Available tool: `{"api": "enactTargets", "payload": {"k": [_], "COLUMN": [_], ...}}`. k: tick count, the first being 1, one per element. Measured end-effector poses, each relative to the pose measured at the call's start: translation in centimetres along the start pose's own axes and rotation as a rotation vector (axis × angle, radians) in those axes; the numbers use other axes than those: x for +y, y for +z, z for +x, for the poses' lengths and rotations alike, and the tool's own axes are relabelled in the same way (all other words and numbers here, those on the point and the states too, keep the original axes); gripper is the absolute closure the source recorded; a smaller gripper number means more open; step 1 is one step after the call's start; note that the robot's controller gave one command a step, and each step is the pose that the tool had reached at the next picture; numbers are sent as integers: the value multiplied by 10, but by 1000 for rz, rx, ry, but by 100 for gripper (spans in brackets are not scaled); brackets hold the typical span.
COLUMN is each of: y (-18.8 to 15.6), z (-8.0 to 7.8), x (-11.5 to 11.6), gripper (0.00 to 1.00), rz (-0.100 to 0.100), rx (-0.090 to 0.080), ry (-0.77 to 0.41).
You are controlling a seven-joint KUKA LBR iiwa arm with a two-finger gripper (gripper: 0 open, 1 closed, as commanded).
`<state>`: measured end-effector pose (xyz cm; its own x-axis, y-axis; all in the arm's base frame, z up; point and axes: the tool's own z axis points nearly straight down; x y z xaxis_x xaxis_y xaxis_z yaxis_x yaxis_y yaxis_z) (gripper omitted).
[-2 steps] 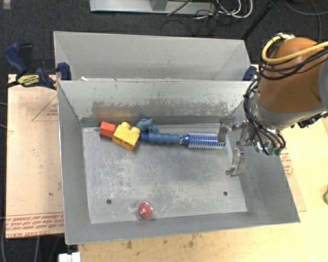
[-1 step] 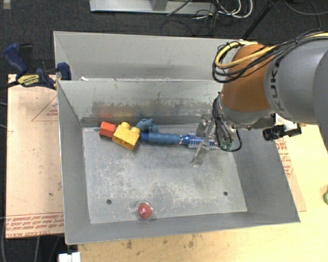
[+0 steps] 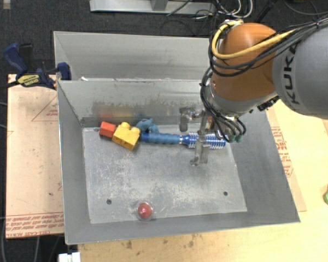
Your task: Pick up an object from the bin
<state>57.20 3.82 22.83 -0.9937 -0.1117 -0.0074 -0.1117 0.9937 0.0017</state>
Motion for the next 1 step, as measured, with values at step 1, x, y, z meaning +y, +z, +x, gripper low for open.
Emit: {"api": "enactTargets", "payload": {"k": [1], "y": [78], "z": [-30], "x": [-59], "gripper": [0], "rz": [3], "rx": [10], "ry": [73]}}
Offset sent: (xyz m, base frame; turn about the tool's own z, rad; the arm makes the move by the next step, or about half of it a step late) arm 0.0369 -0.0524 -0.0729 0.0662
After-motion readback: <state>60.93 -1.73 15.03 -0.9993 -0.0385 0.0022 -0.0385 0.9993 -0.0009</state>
